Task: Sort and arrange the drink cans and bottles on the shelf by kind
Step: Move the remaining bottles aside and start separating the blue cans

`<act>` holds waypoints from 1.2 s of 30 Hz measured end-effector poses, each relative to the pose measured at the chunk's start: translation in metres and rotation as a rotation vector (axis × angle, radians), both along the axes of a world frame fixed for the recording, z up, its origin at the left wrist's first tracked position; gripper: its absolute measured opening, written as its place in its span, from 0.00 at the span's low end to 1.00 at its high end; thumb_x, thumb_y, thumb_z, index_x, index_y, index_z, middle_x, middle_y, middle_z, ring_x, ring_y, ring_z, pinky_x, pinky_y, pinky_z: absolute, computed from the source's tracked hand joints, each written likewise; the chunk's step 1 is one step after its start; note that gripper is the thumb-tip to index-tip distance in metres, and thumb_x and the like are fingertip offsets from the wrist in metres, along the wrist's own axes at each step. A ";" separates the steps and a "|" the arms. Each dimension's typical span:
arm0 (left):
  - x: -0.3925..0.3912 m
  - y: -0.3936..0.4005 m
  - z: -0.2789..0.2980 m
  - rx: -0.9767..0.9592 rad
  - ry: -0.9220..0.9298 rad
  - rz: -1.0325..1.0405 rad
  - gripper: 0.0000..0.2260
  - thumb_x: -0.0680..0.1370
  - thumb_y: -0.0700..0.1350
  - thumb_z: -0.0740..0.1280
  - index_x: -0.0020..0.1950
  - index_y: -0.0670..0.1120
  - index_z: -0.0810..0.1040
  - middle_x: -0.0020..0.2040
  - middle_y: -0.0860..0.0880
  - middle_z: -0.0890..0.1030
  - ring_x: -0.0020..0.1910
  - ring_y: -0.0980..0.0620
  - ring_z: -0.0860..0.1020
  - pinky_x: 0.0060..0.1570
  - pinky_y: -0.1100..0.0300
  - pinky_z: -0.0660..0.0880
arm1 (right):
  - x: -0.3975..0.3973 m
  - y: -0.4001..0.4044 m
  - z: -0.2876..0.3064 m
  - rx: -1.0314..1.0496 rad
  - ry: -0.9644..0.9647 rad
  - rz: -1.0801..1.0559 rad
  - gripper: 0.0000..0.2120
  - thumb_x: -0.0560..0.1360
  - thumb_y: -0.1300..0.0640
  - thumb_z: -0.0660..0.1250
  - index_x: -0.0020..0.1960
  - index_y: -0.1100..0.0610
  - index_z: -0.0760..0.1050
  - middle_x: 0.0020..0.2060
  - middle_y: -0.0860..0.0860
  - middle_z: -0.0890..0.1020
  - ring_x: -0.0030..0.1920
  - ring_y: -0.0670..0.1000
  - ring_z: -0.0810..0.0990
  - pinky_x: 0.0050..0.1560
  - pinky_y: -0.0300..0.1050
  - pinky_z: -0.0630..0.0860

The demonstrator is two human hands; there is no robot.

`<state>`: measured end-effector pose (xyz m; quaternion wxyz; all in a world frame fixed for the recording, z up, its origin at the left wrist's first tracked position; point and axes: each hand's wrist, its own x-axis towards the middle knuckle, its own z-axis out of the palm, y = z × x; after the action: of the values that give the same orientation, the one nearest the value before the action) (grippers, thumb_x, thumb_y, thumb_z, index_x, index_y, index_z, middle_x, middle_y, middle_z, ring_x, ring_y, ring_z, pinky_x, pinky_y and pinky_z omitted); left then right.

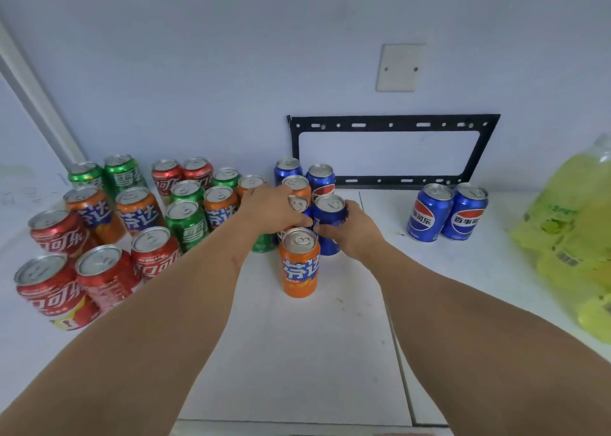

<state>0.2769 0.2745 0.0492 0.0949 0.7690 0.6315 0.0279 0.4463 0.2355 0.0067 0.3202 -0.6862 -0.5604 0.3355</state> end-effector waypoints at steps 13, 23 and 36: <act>0.022 -0.018 0.043 -0.010 -0.512 0.004 0.19 0.75 0.60 0.71 0.60 0.49 0.78 0.54 0.49 0.80 0.49 0.50 0.78 0.53 0.50 0.78 | 0.046 -0.028 -0.001 0.040 0.238 -0.109 0.31 0.71 0.53 0.76 0.69 0.52 0.65 0.56 0.48 0.75 0.56 0.51 0.75 0.57 0.48 0.76; 0.121 -0.057 0.039 -0.202 -0.709 0.097 0.24 0.70 0.60 0.76 0.55 0.44 0.77 0.51 0.46 0.83 0.49 0.48 0.81 0.53 0.47 0.80 | 0.145 -0.078 0.001 0.078 0.368 -0.181 0.32 0.70 0.52 0.77 0.71 0.50 0.67 0.58 0.47 0.77 0.58 0.51 0.77 0.55 0.47 0.75; 0.232 -0.102 -0.012 -0.208 -0.877 0.189 0.20 0.74 0.59 0.71 0.58 0.48 0.75 0.55 0.49 0.80 0.53 0.49 0.80 0.56 0.46 0.79 | 0.243 -0.104 -0.015 0.143 0.358 -0.146 0.23 0.71 0.55 0.76 0.60 0.45 0.69 0.47 0.40 0.78 0.47 0.41 0.77 0.52 0.44 0.76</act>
<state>0.5090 0.1729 0.0371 0.4266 0.6102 0.5985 0.2957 0.6890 0.1318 -0.0083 0.4861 -0.6298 -0.4658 0.3874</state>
